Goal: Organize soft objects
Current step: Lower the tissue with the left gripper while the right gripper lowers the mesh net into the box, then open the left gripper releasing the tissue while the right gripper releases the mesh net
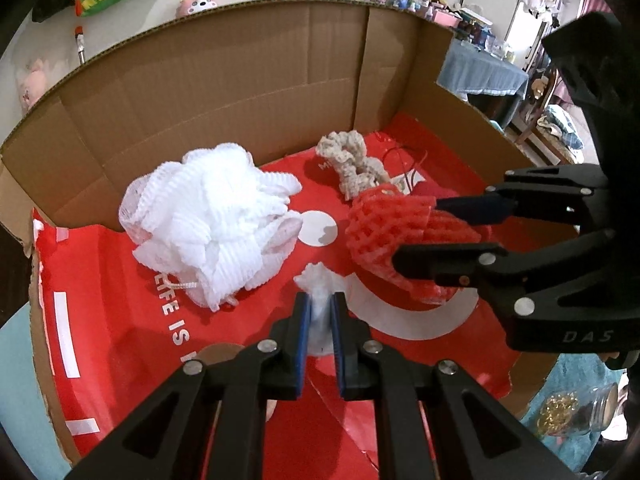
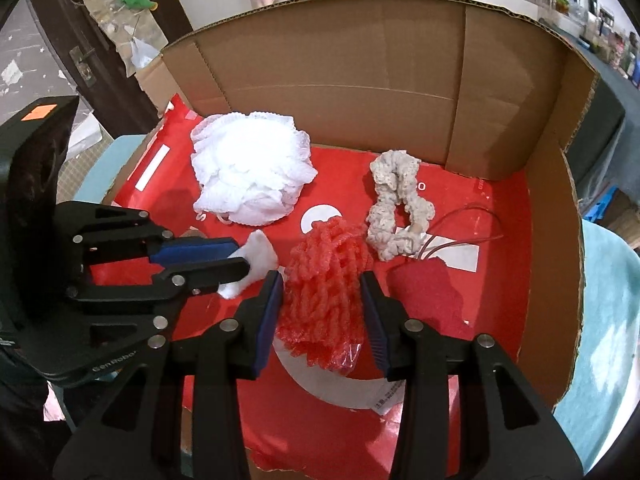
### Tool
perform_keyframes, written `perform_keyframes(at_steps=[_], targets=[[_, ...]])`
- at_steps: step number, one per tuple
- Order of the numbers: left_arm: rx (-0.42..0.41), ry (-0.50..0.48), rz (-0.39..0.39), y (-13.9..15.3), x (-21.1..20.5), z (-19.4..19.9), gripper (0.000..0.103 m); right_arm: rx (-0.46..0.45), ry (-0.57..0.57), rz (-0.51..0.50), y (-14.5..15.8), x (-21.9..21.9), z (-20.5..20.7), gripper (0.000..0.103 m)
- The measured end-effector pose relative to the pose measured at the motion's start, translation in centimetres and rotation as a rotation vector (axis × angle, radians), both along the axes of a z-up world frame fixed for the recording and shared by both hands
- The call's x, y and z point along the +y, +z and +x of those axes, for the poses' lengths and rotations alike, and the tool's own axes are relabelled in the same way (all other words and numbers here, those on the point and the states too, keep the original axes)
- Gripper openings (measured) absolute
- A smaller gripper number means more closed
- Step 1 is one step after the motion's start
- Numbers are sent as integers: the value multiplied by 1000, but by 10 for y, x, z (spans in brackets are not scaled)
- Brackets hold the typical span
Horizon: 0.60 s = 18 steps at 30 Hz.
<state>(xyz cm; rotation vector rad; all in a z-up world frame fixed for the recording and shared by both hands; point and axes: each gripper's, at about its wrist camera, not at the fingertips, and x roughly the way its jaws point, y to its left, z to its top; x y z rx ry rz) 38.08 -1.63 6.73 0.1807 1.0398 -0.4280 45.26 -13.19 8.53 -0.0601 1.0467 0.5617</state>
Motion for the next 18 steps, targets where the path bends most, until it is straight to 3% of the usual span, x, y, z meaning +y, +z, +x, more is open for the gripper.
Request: perform_keyframes(at_steps=[5,15,18], targets=[[2,0,12,-3,-2,0,17,-9,2,-16,-1,4,0,41],[-7,1,16,-4,0,-6,38,-5,-4,-18,-4,6,0,42],[-16,7,8,-1,3,-8,43,1,-10,-14,-4,5,-1,49]])
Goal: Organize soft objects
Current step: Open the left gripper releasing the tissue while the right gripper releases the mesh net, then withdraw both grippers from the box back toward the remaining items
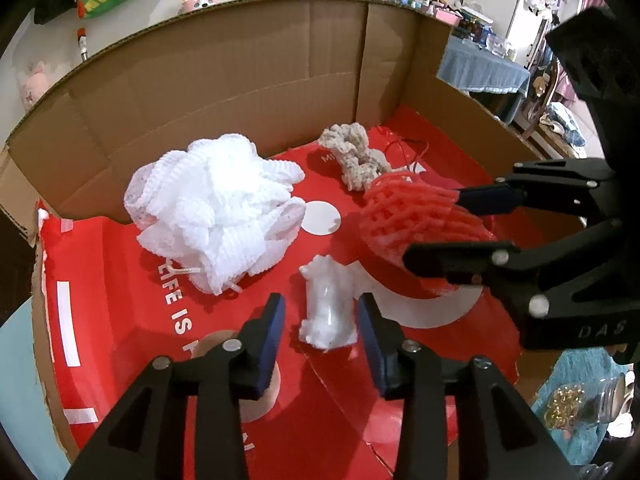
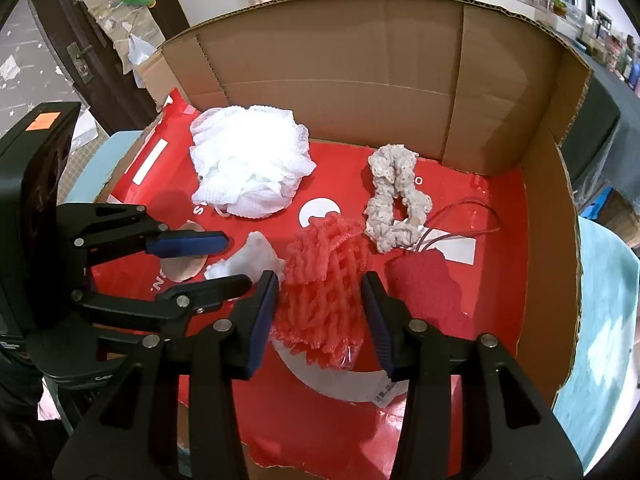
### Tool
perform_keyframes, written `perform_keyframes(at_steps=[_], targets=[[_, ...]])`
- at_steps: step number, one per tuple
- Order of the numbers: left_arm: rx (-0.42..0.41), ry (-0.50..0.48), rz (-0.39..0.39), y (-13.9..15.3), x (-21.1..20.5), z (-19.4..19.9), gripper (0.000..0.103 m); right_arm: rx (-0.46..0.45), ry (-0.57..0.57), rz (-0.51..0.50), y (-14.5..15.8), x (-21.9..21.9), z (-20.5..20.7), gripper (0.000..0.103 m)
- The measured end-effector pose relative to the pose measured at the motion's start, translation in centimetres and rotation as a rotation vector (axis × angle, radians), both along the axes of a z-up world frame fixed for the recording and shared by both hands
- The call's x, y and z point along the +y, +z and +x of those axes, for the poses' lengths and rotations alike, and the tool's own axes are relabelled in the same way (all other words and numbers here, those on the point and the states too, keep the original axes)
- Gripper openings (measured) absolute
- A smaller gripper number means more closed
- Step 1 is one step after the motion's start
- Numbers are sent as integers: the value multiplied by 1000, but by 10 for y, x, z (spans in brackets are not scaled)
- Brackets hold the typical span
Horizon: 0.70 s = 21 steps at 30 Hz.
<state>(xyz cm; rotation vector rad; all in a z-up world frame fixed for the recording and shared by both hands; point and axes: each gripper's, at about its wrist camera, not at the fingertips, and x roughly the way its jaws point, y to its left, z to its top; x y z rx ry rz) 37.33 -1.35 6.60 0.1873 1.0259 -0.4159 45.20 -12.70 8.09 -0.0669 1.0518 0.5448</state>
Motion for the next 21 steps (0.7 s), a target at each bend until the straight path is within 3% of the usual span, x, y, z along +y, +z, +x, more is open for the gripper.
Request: perform_keyframes(at_steps=[1,10,21], targets=[[-4,2,-6,2,1,-1,44,0,0,-1,0,0,0,53],[-51,15,-29,19,7,-12,59,-18,-20,-8,4,-4,-6,54],[-181,45,-57,53,15,-50,79,-88,-55,29,38,-17,-30,60]])
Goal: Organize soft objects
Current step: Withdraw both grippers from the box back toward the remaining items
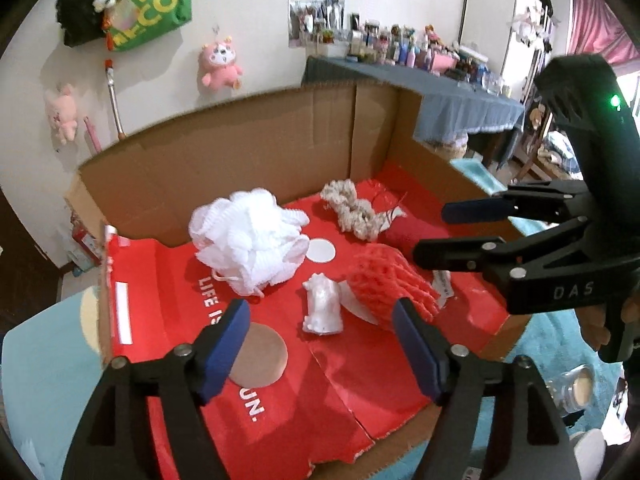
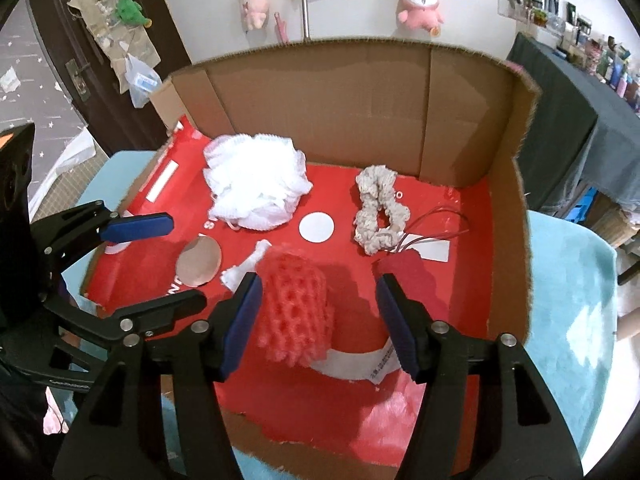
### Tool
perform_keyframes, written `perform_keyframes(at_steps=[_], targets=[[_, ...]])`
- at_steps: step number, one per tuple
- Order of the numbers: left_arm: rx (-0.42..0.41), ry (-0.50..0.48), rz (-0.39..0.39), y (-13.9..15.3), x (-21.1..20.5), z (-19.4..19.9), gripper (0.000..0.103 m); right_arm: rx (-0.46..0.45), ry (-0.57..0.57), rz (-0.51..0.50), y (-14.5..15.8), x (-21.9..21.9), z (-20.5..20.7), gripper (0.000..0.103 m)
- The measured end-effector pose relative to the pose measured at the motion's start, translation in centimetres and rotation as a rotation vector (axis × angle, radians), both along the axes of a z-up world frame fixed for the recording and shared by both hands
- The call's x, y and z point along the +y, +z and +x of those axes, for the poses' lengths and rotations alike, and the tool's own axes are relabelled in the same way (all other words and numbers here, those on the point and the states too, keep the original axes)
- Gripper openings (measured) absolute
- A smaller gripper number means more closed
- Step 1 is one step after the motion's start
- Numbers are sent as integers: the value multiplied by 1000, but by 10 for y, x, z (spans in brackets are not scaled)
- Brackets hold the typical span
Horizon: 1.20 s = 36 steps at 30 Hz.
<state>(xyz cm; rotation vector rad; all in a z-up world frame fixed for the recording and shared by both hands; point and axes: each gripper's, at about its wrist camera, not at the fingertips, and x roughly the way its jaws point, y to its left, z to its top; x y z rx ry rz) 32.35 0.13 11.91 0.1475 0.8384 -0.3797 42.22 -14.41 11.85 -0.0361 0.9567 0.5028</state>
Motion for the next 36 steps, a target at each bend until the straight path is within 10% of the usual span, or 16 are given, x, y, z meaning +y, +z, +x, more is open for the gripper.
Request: perform_keyframes(at_steps=[23,36], targets=[[-401,137,-149,79,15,-152,103,-410,-84,76,104,-35,-174,85],[-521,202,-171,57,13,-244,103,-584,-174,98,90,-37,-291,92]])
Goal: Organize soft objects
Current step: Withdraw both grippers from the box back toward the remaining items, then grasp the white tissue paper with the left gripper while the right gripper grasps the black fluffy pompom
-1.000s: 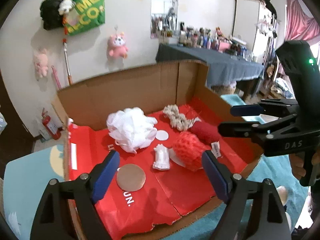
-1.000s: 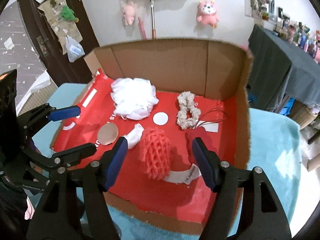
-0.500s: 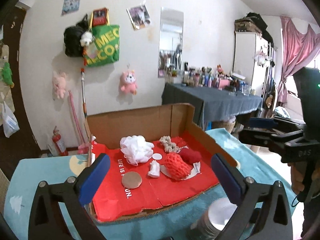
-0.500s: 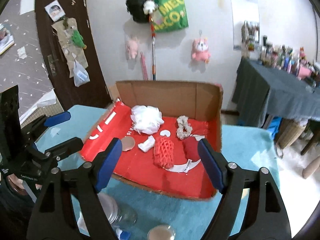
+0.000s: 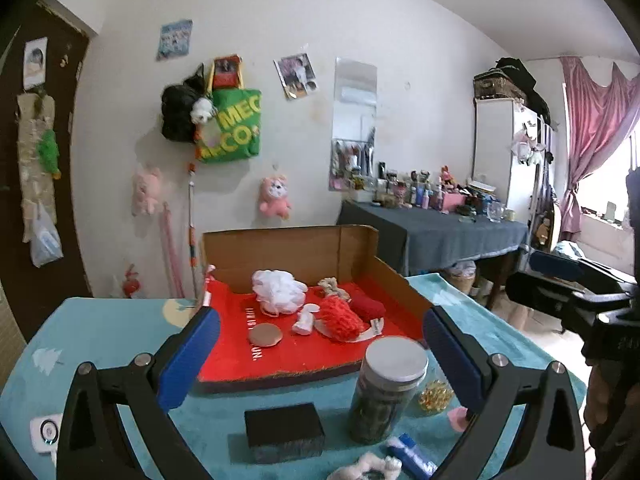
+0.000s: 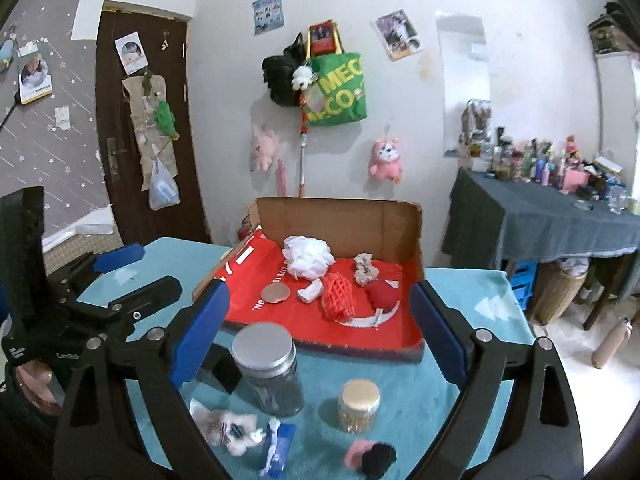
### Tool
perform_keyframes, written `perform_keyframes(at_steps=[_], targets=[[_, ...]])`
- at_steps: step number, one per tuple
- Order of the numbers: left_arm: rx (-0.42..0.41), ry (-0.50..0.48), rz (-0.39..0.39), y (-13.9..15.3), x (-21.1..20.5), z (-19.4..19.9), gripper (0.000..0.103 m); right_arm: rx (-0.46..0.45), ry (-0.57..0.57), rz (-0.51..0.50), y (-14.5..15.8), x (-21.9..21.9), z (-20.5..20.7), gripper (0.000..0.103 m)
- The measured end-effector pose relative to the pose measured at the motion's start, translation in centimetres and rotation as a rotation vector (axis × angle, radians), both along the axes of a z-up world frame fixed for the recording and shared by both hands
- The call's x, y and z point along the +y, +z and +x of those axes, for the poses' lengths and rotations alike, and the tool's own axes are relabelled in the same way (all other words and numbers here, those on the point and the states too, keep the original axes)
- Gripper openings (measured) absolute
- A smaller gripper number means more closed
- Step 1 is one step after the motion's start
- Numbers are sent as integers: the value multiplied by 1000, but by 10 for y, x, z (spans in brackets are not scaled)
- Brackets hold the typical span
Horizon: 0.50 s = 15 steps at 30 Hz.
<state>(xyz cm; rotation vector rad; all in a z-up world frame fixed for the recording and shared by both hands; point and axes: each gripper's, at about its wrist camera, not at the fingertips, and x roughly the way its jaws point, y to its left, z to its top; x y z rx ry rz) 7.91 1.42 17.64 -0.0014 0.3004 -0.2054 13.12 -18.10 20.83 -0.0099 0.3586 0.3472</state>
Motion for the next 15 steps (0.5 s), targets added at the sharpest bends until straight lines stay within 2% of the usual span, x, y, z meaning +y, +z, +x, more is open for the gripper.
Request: perform_keyframes(at_steps=[7,15], targets=[[18,15,3,-27,0,-26,103,-20,-40,5,-33,3,-37,92],[95,31,-12,-61,2,-35,103,-10,-97,-15,-69,6,-56,92]])
